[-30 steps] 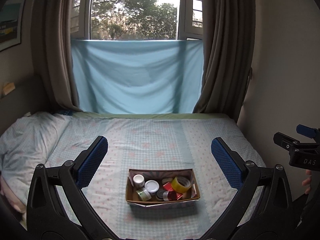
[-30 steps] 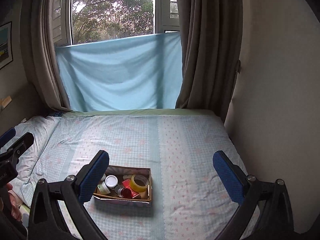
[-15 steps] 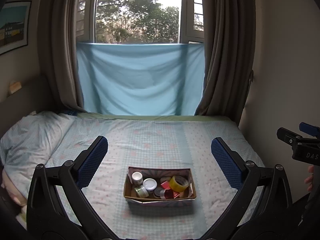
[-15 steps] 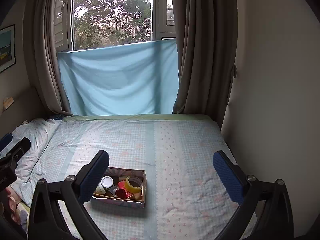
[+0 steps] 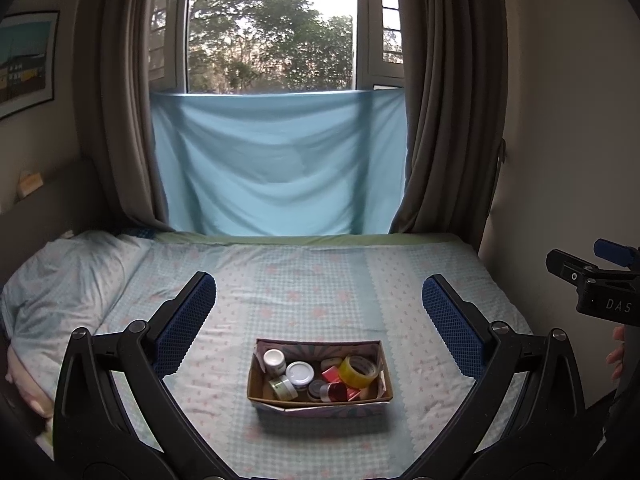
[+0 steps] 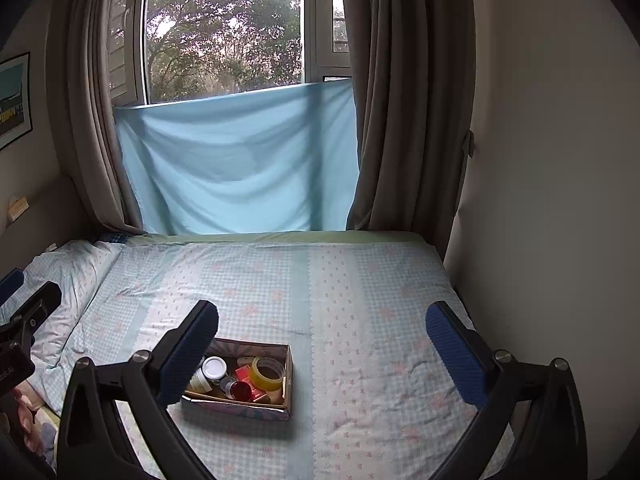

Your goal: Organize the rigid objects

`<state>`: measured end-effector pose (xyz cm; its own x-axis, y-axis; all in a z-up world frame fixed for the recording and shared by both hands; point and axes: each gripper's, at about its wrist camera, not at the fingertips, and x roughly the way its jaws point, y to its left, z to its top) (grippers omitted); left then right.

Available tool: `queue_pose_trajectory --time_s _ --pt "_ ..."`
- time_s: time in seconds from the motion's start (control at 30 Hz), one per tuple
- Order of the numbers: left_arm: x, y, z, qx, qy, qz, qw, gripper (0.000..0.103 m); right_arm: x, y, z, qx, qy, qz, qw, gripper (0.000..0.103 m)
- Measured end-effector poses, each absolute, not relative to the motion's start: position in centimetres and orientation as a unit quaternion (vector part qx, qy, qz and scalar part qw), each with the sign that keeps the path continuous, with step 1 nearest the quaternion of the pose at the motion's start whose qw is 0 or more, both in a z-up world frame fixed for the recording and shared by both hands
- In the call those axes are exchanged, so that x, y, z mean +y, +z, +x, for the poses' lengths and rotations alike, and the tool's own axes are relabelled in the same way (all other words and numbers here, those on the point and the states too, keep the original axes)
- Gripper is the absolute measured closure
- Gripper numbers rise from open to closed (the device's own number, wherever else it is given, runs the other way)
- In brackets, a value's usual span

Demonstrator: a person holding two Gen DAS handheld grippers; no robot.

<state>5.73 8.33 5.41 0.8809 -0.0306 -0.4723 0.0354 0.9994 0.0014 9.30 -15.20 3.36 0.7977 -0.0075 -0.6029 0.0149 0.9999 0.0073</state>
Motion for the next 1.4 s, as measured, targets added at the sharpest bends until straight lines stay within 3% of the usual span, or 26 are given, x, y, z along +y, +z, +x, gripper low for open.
queue_pose_trajectory --time_s 1.4 --pt "10.5 4.5 6.5 0.220 -0.005 0.006 0.975 0.000 -13.5 3.3 10.9 0.318 -0.017 0.002 0.948 0.000"
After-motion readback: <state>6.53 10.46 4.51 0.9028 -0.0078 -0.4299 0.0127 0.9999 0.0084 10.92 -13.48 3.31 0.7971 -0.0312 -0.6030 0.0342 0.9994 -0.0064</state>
